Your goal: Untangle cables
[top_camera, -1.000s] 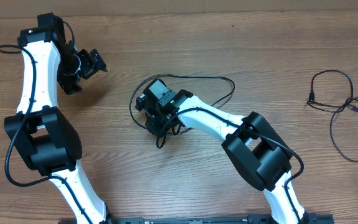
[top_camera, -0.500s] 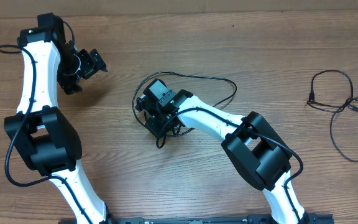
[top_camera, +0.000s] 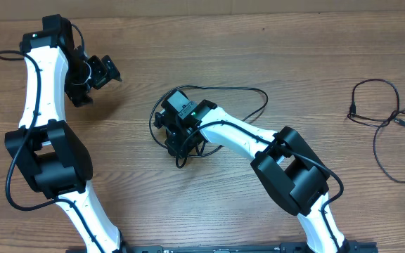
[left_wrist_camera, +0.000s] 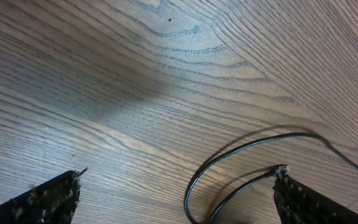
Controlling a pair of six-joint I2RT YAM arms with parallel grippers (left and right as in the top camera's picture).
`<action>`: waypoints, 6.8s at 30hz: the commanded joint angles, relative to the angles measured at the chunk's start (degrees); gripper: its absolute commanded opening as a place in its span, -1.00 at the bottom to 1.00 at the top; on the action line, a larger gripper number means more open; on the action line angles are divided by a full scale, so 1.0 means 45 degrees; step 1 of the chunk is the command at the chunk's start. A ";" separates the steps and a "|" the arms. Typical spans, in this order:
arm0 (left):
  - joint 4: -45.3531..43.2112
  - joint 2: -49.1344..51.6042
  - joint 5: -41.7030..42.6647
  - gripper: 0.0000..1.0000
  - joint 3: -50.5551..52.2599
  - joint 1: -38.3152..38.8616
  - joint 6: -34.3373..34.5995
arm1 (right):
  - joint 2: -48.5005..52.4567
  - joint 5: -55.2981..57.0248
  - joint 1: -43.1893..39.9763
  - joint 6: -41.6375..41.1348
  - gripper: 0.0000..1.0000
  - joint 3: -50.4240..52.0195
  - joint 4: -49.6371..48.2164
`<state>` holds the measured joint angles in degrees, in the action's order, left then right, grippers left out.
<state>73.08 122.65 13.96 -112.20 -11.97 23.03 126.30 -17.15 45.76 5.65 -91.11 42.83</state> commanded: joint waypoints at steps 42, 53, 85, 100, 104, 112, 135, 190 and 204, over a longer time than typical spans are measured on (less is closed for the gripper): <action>-0.0010 -0.0112 0.0107 0.99 0.0044 0.0107 0.0175 | -0.1753 0.7533 -0.1229 -0.1919 -0.93 -0.4862 0.7393; -0.0010 -0.0112 0.0107 0.99 0.0044 0.0107 0.0175 | -0.1705 0.4017 -0.1545 -0.1977 -0.93 -0.4775 0.5824; -0.0010 -0.0112 0.0107 0.99 0.0044 0.0107 0.0175 | 0.0457 0.4940 -0.0806 -1.2580 0.08 -0.1632 -0.4872; -0.0010 -0.0112 0.0107 0.99 0.0044 0.0107 0.0175 | 0.1200 0.4945 -0.0806 -1.1162 0.40 -0.4221 -0.3376; -0.0015 -0.0112 0.0107 0.99 0.0044 0.0107 0.0175 | 0.1205 0.4935 -0.1219 -1.1137 0.48 -0.6805 -0.0529; -0.0010 -0.0112 0.0107 0.99 0.0044 0.0107 0.0175 | 0.1243 0.4551 -0.1695 -1.1244 1.00 -0.8335 0.0500; -0.0010 -0.0112 0.0107 0.99 0.0044 0.0107 0.0175 | 0.3793 0.3886 -0.1078 -1.4353 1.00 -0.8257 -0.2152; -0.0010 -0.0112 0.0107 0.99 0.0044 0.0107 0.0175 | 0.5270 0.3968 -0.1044 -0.7169 0.82 -1.0365 1.1628; -0.0010 -0.0112 0.0107 0.99 0.0044 0.0107 0.0175 | 0.5270 0.7694 -0.1044 -0.6518 1.00 -1.0312 1.1584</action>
<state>73.08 122.65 13.96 -112.20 -11.97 23.05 149.53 9.13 41.25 -24.29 -136.51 96.25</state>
